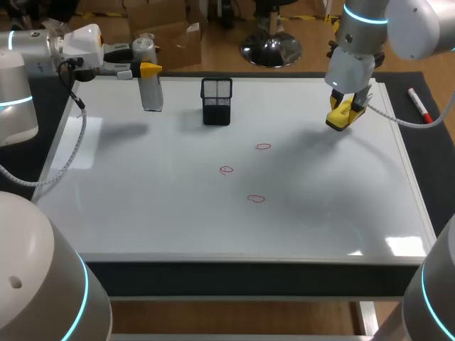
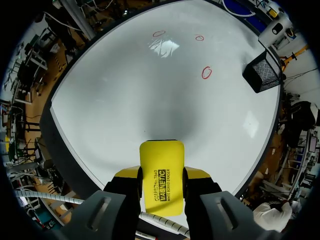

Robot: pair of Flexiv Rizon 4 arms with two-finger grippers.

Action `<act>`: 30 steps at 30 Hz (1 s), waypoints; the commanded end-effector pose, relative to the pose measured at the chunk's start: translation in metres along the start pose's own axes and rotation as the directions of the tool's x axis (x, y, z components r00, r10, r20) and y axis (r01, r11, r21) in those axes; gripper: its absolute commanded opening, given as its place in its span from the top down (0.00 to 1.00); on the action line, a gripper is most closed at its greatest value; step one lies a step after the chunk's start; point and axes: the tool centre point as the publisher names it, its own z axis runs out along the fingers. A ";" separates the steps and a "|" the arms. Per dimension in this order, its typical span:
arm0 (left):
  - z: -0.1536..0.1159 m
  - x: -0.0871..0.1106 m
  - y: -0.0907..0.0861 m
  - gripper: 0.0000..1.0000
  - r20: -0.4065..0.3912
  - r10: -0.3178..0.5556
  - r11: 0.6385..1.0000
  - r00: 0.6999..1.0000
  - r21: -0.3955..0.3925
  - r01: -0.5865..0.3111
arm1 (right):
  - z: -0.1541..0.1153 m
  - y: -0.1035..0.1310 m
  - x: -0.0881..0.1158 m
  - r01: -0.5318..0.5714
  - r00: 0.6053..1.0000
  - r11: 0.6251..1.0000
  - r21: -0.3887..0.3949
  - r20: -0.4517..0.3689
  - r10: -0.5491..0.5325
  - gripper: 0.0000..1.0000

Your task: Pick up the inspection probe, press it on each red-marked spot on the whiteboard one by one, put down the probe, pick up the eraser, and wipe off all the red marks.

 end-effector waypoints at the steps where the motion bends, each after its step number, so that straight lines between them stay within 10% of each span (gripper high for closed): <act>1: 0.005 0.013 -0.002 1.00 -0.009 0.006 1.000 1.000 -0.001 -0.006 | -0.001 0.000 0.000 0.001 1.000 1.000 0.002 -0.001 -0.001 1.00; 30: 0.101 0.140 -0.005 1.00 -0.148 0.036 0.997 0.988 0.069 -0.026 | -0.001 0.000 0.000 0.001 1.000 1.000 0.002 -0.001 -0.001 1.00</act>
